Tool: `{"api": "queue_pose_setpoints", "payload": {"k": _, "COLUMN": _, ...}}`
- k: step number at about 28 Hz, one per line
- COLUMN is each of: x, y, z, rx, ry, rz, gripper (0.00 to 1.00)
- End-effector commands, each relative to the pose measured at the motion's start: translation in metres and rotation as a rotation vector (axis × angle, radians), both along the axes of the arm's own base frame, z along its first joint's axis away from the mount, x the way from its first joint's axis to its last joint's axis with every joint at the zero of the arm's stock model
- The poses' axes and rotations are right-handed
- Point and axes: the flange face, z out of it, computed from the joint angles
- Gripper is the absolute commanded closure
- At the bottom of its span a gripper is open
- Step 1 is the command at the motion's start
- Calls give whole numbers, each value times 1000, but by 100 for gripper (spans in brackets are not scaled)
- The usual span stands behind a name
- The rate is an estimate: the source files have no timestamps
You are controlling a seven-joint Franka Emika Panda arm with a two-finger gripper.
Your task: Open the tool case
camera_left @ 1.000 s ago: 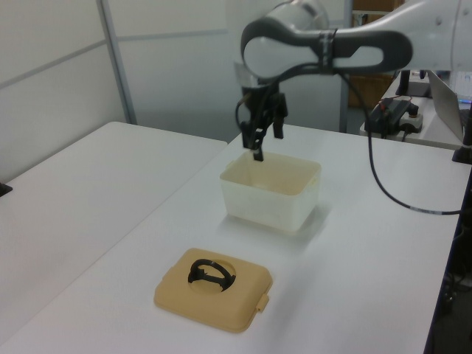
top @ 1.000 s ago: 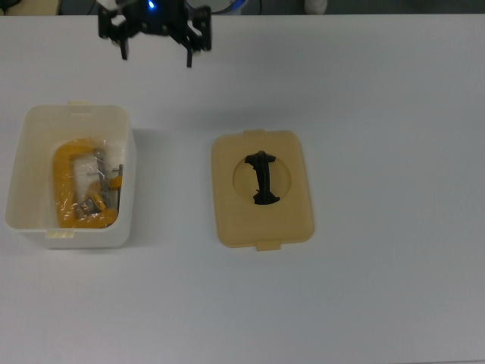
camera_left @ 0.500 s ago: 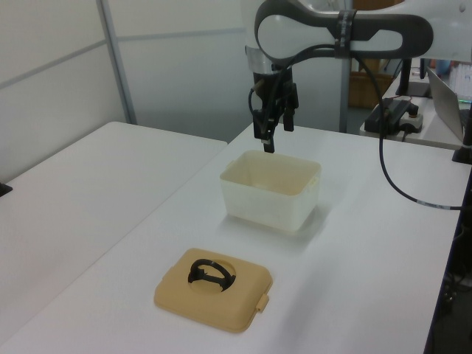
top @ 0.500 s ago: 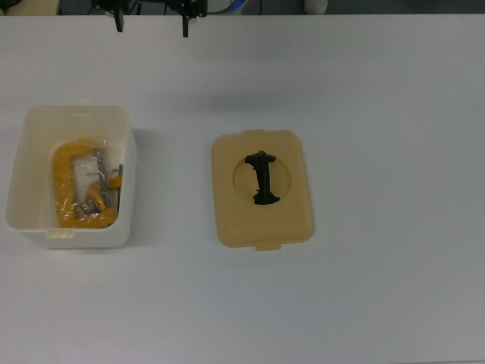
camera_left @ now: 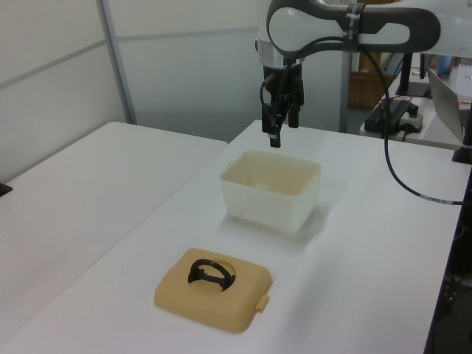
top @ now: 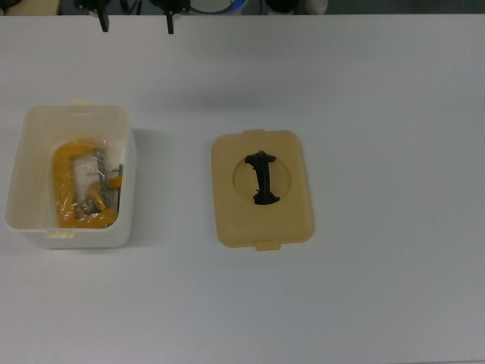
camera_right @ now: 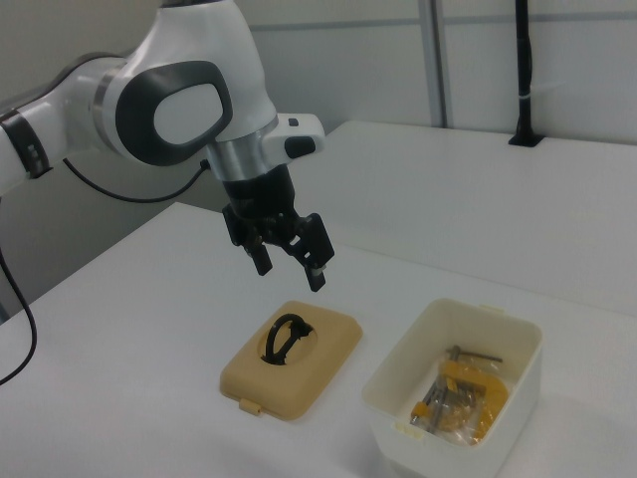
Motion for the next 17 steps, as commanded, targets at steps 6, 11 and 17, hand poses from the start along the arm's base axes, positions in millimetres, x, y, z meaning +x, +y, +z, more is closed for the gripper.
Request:
{"api": "queue_pose_setpoints", "payload": {"k": 6, "x": -7, "y": -9, "z": 3, "rx": 38, "ry": -31, "rz": -51, "gripper": 0}}
{"api": "queue_pose_setpoints", "payload": {"k": 11, "x": -7, "y": -8, "z": 2, "rx": 38, "ry": -30, "rz": -46, "gripper": 0}}
{"api": "queue_pose_setpoints", "payload": {"k": 17, "x": -7, "y": -8, "z": 2, "rx": 38, "ry": -28, "rz": -51, "gripper": 0}}
